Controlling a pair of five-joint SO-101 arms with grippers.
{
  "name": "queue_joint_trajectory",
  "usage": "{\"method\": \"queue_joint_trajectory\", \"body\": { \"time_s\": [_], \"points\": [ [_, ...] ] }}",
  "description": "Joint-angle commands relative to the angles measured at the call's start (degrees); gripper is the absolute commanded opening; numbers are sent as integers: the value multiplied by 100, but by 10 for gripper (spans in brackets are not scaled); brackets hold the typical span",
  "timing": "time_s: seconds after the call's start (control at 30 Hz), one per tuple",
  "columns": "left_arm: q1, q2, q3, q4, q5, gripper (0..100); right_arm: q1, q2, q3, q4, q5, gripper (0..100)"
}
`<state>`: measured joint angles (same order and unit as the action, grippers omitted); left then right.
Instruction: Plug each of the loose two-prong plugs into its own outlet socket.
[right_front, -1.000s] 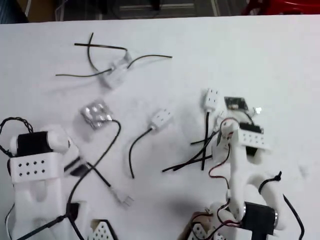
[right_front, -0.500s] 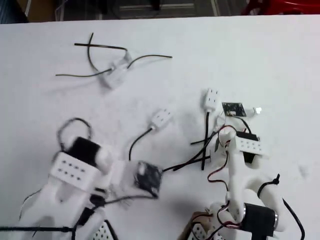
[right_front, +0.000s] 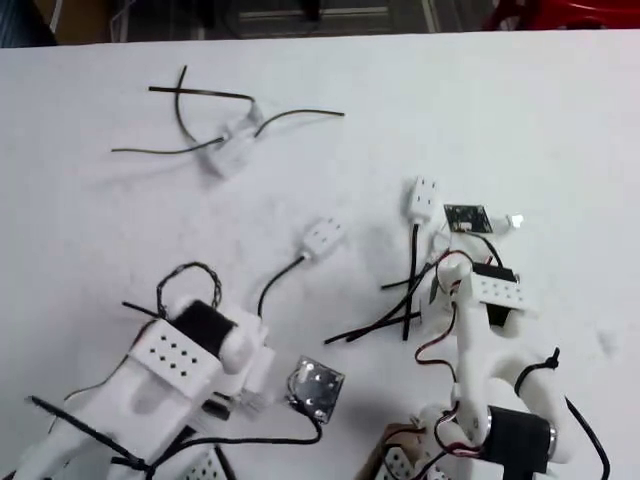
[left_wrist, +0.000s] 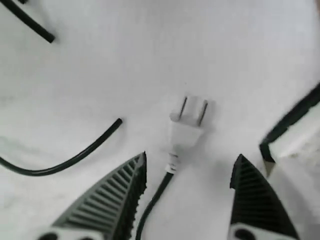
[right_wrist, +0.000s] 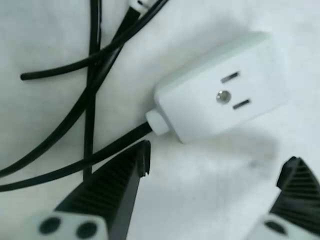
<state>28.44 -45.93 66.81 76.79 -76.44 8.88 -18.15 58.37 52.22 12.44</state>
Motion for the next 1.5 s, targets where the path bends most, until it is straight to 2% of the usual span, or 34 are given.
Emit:
{"method": "queue_joint_trajectory", "body": {
  "time_s": [0.0,0.23,0.47,0.7,0.87,0.97,1.13,1.37,1.47],
  "points": [
    [57,-101,290,-756,404,277,22,-163,-26,-48,53,394],
    [66,-92,545,-976,413,270,31,-163,-26,-57,53,394],
    [66,-92,659,-932,-97,102,40,-163,-26,-40,53,394],
    [259,-92,668,-844,-70,177,48,-163,-26,-31,53,394],
    [725,-84,695,-536,-62,171,48,-163,-18,-31,53,394],
    [699,-84,695,-580,-35,164,48,-163,-18,-31,53,394],
    [505,-84,668,-985,712,168,48,-163,-18,-22,53,394],
    [75,-31,571,-1152,932,168,48,-163,-18,-22,53,394],
    [75,470,334,-1240,1081,169,48,-163,18,-22,53,394]
  ]
}}
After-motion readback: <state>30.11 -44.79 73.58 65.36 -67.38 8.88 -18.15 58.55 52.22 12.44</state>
